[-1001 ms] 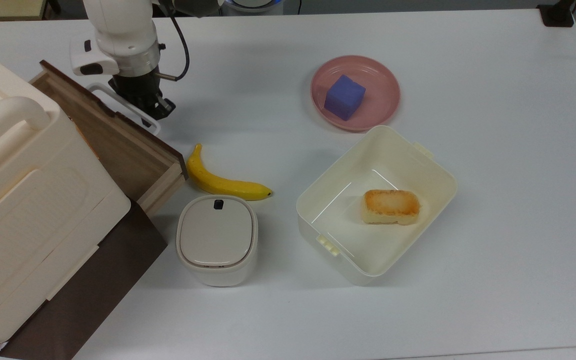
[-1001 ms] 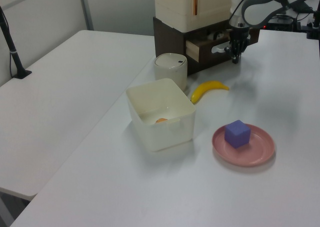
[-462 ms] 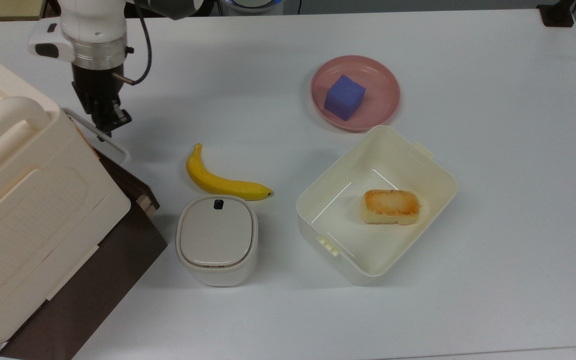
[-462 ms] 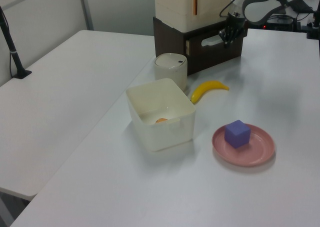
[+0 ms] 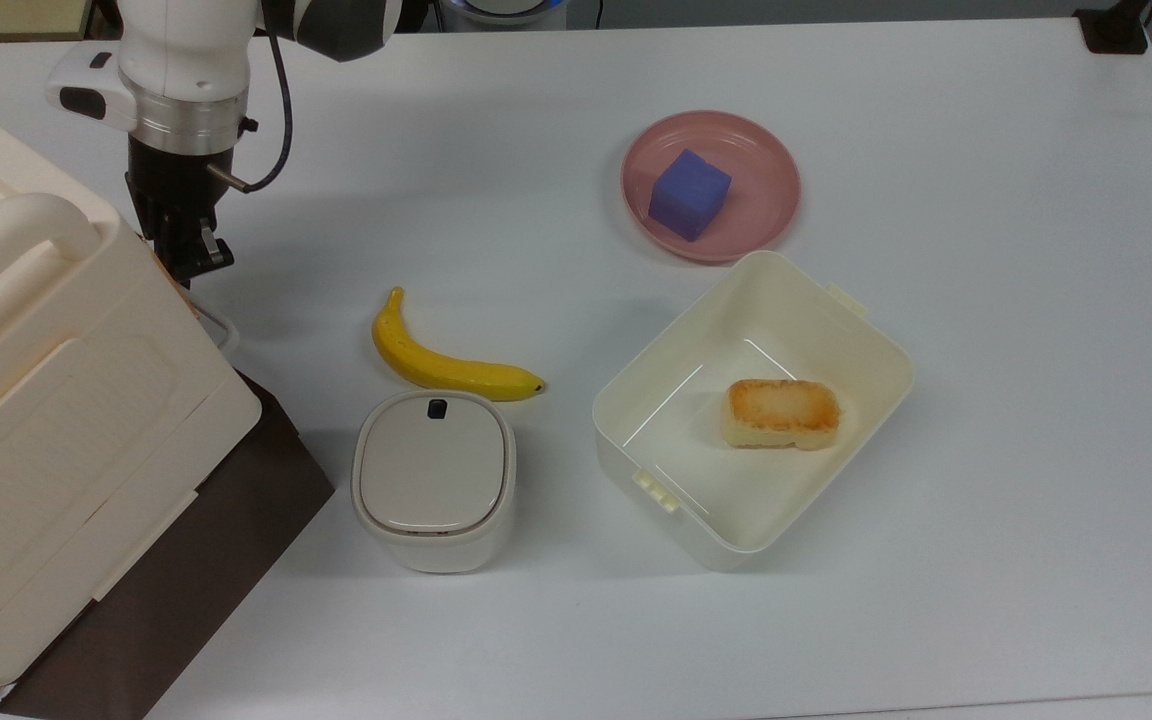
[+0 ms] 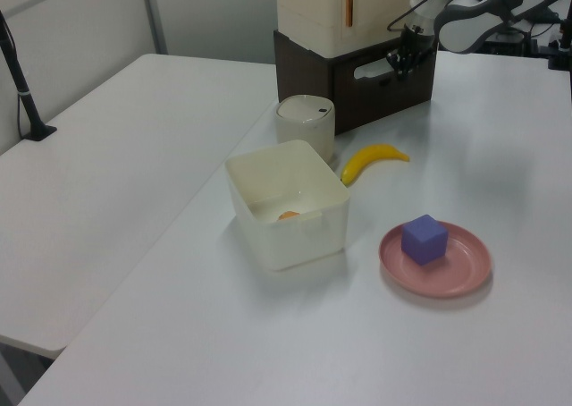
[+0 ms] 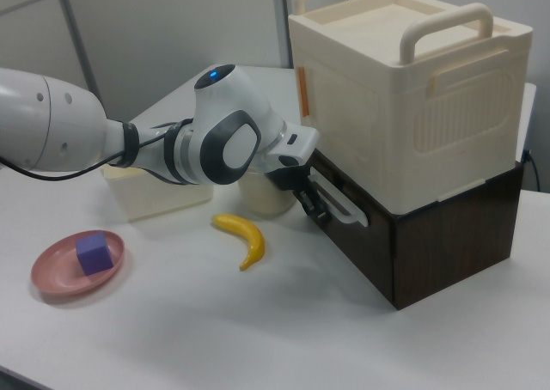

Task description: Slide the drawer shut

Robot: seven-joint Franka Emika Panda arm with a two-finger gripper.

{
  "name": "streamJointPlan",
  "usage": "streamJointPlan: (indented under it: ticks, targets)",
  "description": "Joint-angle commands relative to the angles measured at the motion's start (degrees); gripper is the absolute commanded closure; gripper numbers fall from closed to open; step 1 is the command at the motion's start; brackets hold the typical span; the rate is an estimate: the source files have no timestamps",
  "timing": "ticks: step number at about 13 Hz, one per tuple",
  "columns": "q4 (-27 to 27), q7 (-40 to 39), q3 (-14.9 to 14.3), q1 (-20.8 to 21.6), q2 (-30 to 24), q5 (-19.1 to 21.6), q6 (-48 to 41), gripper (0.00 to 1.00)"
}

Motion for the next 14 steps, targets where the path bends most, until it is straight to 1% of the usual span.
streamJointPlan:
  ticks: [1, 4, 6, 7, 8, 10, 11, 12, 13, 14]
  targets:
    - [0.64, 4.03, -0.54, -0.17, 0.60, -1.63, 3.17, 1.00]
    - [0.64, 6.22, -0.54, -0.61, 0.60, -1.63, 4.06, 1.00]
    - [0.64, 6.24, -0.63, -0.87, 0.60, -1.81, 4.59, 1.00]
    - [0.64, 5.28, -0.63, -0.78, 0.51, -2.50, 4.15, 1.00]
    - [0.03, 2.14, -0.37, -0.26, 0.25, -3.29, 2.93, 1.00]
    - [0.11, -2.62, 0.42, 1.41, -1.06, -3.30, -6.01, 1.00]
    - [0.11, -6.91, 1.64, 1.85, -2.90, -2.60, -11.70, 1.00]
    - [0.37, -11.56, 3.13, 1.85, -4.83, -0.86, -18.37, 1.00]
    - [0.72, -16.31, 3.84, 1.85, -6.94, 3.86, -23.75, 1.00]
    - [1.77, -22.27, 3.85, 1.85, -9.74, 8.08, -27.98, 1.00]
